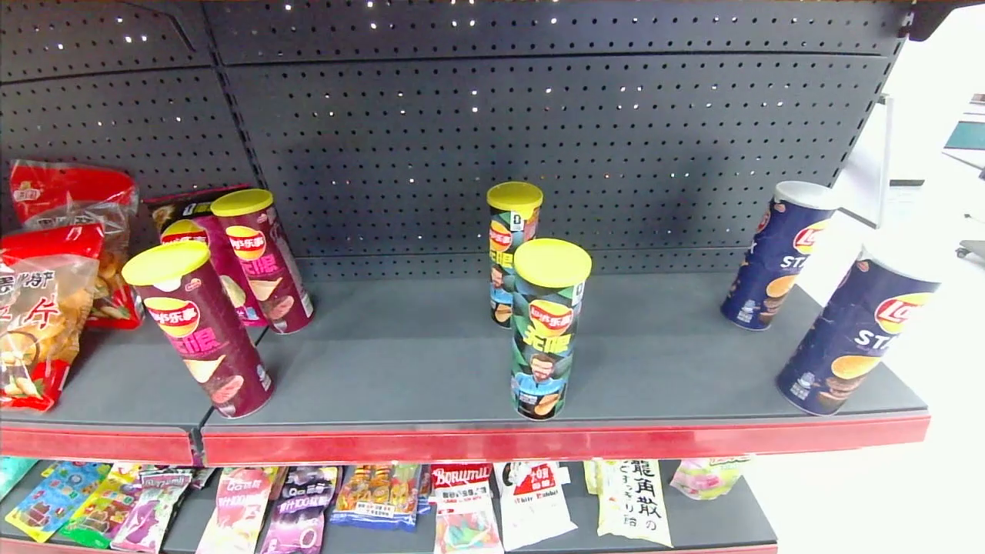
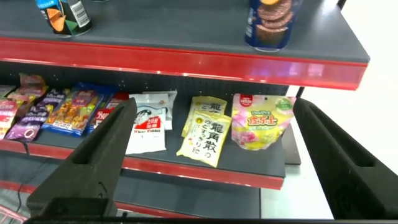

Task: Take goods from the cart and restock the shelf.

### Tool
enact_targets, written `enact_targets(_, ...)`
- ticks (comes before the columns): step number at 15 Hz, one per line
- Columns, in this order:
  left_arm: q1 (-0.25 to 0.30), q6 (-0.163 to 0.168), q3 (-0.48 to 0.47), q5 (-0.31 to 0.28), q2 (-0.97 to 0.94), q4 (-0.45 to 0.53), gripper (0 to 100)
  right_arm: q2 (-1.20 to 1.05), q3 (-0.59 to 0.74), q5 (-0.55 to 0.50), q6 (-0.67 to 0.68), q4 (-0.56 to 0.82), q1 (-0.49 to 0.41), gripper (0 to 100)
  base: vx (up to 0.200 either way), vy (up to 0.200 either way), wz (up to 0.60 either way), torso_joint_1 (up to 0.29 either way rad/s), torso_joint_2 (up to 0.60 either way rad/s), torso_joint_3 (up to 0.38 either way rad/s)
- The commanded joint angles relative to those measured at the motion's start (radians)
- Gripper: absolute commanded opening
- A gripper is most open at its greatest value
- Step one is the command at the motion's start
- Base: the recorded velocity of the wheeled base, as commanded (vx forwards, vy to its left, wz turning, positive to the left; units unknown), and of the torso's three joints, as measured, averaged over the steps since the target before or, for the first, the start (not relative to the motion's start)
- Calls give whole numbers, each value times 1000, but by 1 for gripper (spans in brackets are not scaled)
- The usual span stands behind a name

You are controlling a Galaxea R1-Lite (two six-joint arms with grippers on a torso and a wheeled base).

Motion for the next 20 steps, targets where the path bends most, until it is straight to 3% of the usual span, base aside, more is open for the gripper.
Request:
enact_targets(1,0,0,0,-1,0,1,100,1,0,0,-1,-1,0,100,0,0,0,0,0,0)
enact_targets(6,0,-3,0,-1,0,1,100,1,0,2,-10,-1,6,100,0,0,0,0,0,0)
enact_targets(8,0,-3,0,1,0,1,100,6,-23,72,-40,-4,6,100,0,0,0,0,0,0)
enact_targets(10,-2,-3,0,1,0,1,100,283,-304,88,65,13,-7,100,0,0,0,0,0,0)
enact_targets(11,0,-2,0,1,0,1,100,346,-357,95,71,12,-2,100,0,0,0,0,0,0)
enact_targets(12,0,-3,0,1,0,1,100,478,-445,149,1,10,50,100,0,0,0,0,0,0)
enact_targets(16,-2,-2,0,1,0,1,100,714,-480,173,-24,-2,308,100,0,0,0,0,0,0)
enact_targets(18,0,-2,0,1,0,1,100,797,-500,173,12,-4,380,100,0,0,0,0,0,0)
enact_targets(20,-2,-2,0,1,0,1,100,914,-541,173,157,-5,460,100,0,0,0,0,0,0)
